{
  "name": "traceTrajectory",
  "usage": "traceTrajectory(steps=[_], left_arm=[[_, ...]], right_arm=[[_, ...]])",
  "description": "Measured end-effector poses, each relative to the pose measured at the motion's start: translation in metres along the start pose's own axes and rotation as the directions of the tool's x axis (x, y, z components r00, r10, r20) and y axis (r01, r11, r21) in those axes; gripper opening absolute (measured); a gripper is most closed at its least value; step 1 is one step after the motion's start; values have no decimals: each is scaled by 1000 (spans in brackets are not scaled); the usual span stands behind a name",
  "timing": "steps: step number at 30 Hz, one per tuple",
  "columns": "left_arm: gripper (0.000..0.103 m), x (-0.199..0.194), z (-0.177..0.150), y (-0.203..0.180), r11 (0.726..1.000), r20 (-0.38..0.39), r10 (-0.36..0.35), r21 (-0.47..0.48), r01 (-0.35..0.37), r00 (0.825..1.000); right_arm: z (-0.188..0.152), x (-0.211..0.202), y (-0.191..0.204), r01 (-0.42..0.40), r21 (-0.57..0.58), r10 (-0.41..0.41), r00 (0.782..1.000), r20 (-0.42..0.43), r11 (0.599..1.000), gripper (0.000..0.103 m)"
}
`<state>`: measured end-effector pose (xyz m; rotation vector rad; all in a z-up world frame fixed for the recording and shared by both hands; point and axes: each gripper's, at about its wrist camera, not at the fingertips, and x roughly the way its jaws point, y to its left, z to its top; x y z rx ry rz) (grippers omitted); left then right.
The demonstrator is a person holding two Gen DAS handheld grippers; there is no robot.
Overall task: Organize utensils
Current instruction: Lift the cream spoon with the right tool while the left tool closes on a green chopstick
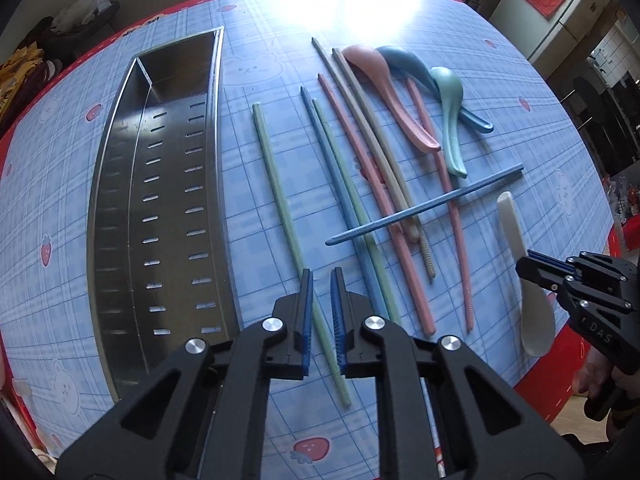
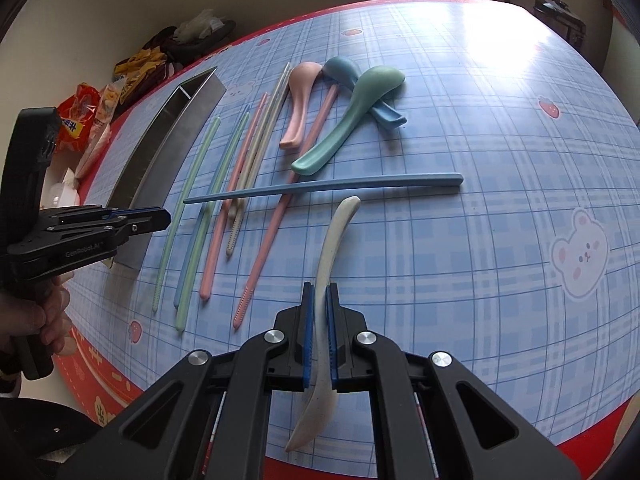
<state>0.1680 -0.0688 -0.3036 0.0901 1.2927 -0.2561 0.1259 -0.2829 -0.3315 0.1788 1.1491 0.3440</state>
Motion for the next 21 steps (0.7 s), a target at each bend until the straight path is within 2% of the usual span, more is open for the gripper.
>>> traceTrajectory(steps=[4,21], left_arm=[[13,11,3,-1,1000,-13,13,-10,-13,1000],[15,23,31,-4,998,33,68,5,-68,997]], right_arm=[[-1,-2,-7,-3,18,3,1000,3,1000,7],[7,4,-11,-3,25,3,1000,-7,1000,7]])
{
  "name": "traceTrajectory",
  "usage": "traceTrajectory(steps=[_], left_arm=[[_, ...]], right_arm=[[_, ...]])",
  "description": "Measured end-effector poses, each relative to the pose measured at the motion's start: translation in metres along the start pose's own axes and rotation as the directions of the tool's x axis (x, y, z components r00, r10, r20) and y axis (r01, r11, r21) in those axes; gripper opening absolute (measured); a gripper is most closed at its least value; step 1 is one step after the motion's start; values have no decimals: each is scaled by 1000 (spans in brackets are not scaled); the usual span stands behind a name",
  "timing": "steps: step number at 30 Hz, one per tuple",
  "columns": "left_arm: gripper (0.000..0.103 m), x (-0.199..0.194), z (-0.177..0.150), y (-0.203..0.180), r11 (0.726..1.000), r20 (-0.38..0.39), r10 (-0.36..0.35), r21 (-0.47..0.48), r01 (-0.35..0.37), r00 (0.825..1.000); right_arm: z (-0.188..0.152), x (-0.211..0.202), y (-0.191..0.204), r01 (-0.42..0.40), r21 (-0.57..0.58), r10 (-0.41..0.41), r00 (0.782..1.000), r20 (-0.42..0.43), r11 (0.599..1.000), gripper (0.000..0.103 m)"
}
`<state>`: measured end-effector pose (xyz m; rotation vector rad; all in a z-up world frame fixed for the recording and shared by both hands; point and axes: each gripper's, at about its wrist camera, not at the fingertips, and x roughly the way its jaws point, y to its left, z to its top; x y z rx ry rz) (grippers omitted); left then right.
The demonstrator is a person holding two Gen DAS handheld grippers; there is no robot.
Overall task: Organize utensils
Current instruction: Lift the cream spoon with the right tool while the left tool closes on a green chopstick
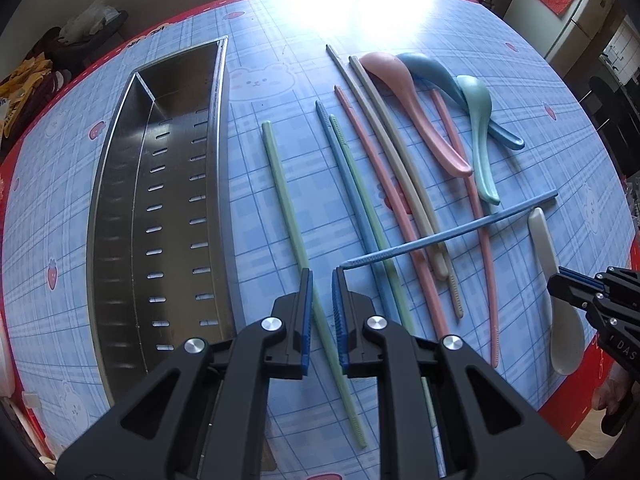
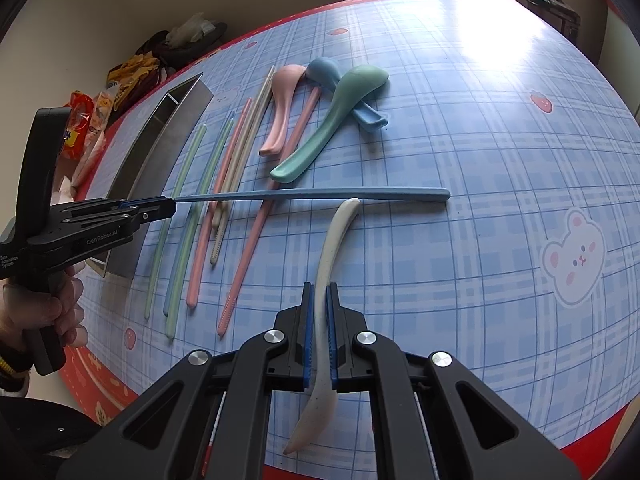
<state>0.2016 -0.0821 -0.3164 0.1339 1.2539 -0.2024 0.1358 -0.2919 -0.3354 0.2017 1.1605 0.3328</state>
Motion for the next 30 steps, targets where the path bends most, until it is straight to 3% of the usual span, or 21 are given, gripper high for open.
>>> traceTrajectory(steps=[12,13,14,24,30], left_arm=[[15,5,10,-3,1000,33,23,14,-23,999],[13,5,10,-3,1000,35,11,12,-12,999],[5,8,10,-2,1000,13,-20,3,20,1000],[5,6,-14,17,989,0,-124,-85,124,992],[7,8,-16,14,989,-2,-114,-94,114,993]], right_arm=[[2,5,0,-6,1,6,1000,-2,1000,7],[2,5,1,-5,2,5,1000,-3,1000,7],[2,5,1,-5,3,5,1000,-3,1000,7],[0,4,-3,-28,38,28,1000,-4,999,7],[-3,4,0,-36,31,36,999,-6,999,7]])
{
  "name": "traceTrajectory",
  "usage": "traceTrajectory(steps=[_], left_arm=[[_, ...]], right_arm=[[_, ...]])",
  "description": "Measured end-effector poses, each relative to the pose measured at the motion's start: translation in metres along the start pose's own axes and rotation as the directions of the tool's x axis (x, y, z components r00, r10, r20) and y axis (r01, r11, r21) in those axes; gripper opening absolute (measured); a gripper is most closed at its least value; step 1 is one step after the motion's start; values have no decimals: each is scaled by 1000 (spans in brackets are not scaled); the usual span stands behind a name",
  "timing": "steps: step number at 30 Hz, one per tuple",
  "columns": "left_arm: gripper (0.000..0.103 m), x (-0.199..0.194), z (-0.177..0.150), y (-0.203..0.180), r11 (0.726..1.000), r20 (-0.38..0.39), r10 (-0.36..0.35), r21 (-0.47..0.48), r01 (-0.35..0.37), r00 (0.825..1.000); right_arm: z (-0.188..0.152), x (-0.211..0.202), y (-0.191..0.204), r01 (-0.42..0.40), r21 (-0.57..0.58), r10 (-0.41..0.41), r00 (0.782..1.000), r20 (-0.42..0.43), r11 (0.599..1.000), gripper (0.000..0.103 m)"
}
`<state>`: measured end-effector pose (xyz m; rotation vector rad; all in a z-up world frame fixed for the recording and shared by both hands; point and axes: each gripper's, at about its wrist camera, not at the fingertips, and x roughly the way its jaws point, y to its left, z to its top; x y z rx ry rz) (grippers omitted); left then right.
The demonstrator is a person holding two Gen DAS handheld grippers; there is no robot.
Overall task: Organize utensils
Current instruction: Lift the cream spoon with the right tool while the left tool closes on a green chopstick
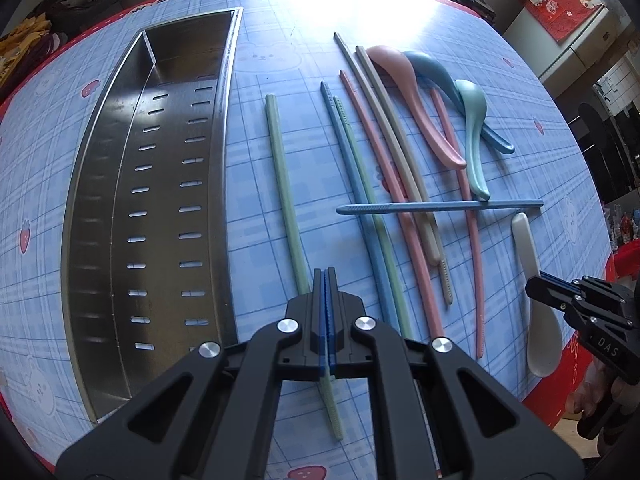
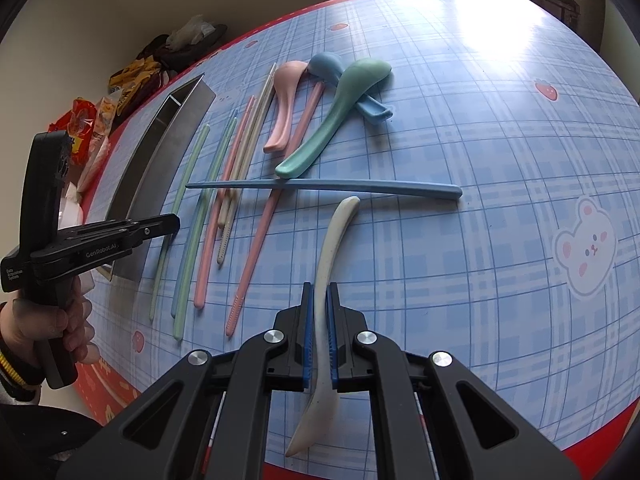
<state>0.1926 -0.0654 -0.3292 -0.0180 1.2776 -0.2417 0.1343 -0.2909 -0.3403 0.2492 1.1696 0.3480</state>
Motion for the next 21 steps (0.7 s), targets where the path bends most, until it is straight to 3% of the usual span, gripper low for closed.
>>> traceTrajectory(steps=[7,9,10,13,15,21], left_arm=[[9,-12,-3,0,1000,37,31,1,-31,999],[29,-17,-2,-1,998,55,54,17,-55,997],[30,-19,0,-1,998,60,54,26,-56,997],[27,-13,2,-5,995,34,87,48,-88,996],[19,-9,2,-7,993,25,104,49,-105,994],[15,1,7,-14,990,19,125,60,-126,992]], right_arm=[[-2,-1,-2,-14,17,14,1000,8,1000,7],[-3,-1,-4,-22,27,22,1000,14,999,7],[-3,-1,-5,-25,30,24,1000,16,999,7],[-2,-2,-6,-30,34,30,999,20,999,7],[-2,-2,-6,-32,32,32,999,19,999,7],[-2,-3,-7,-37,32,37,999,16,999,7]])
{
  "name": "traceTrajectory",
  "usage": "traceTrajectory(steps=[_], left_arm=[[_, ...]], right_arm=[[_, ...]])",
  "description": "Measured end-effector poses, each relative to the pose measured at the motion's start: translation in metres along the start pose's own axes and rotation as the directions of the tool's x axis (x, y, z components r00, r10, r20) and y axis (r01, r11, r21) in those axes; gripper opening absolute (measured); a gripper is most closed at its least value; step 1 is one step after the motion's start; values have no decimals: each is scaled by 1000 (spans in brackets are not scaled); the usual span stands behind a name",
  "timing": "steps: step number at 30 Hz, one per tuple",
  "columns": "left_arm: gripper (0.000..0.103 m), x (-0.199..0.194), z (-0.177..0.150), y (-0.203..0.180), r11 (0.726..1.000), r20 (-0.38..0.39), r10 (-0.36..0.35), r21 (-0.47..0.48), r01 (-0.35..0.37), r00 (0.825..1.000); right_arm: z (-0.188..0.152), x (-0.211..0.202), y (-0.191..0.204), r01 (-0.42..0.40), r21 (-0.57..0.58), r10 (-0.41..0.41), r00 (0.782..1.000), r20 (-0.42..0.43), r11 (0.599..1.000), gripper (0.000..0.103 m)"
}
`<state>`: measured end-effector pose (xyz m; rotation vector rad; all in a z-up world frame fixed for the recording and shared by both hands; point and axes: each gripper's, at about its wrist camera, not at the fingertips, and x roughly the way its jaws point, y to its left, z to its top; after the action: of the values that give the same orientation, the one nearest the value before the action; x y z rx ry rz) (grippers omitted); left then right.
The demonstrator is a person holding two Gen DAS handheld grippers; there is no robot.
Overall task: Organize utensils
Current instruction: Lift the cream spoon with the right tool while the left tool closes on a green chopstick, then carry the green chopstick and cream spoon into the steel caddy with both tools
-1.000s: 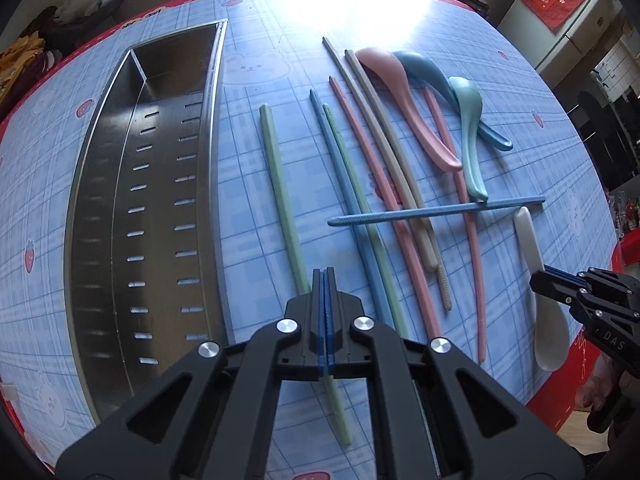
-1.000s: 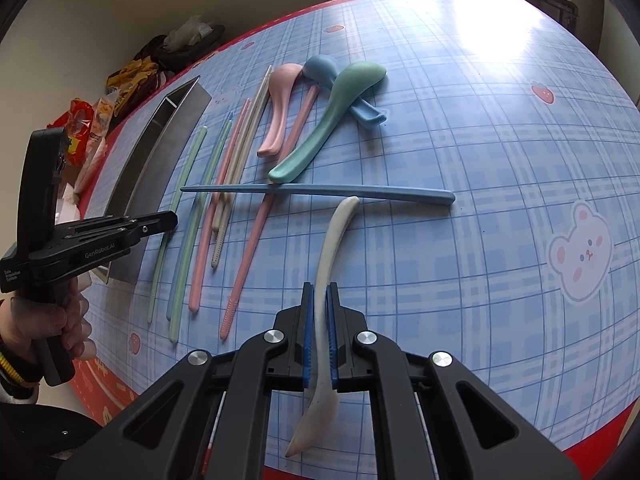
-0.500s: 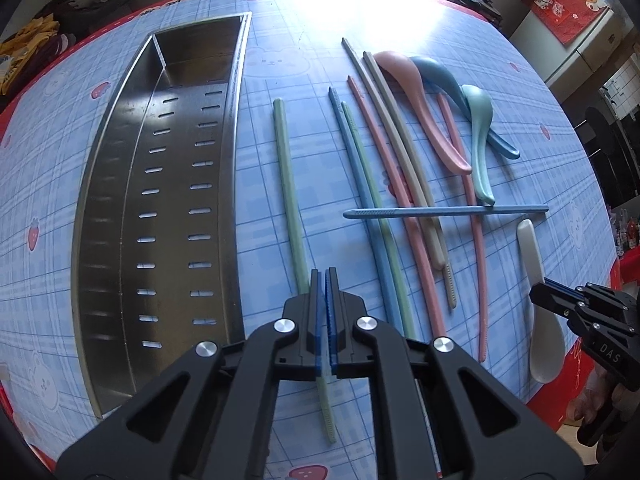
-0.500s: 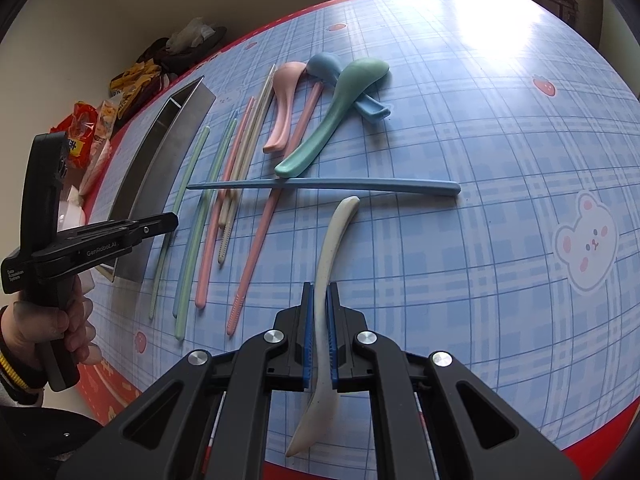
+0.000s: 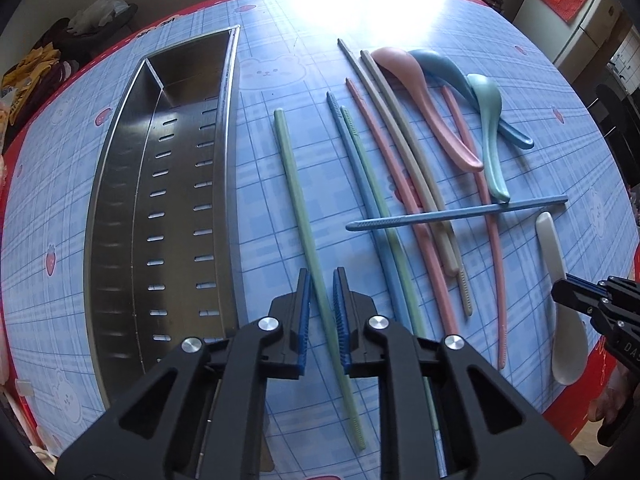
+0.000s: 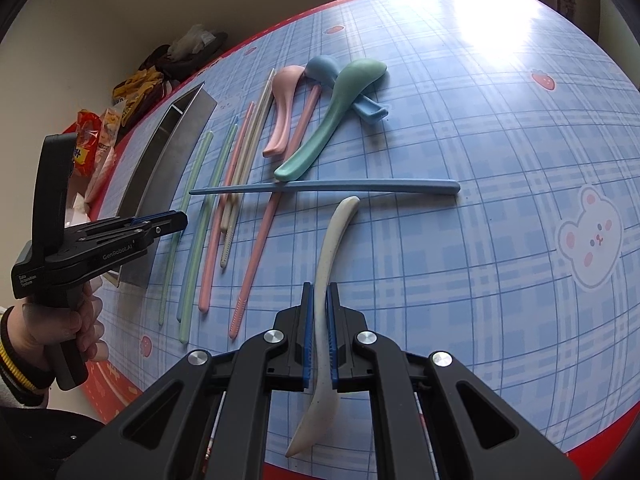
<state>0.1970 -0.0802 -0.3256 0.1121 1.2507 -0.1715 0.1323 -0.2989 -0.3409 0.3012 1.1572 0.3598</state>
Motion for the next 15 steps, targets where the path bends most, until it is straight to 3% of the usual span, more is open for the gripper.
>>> traceTrajectory(steps=[4,15], left_arm=[[12,0,-3,2,999,-8,-33,-7,32,999],[11,-2,-10,-11,1000,9,-2,31,2,1000]], right_arm=[[1,0,0,-1,0,1,1000,-1,1000,7],[1,3,1,-1,12,1,1000,-7,1000,7]])
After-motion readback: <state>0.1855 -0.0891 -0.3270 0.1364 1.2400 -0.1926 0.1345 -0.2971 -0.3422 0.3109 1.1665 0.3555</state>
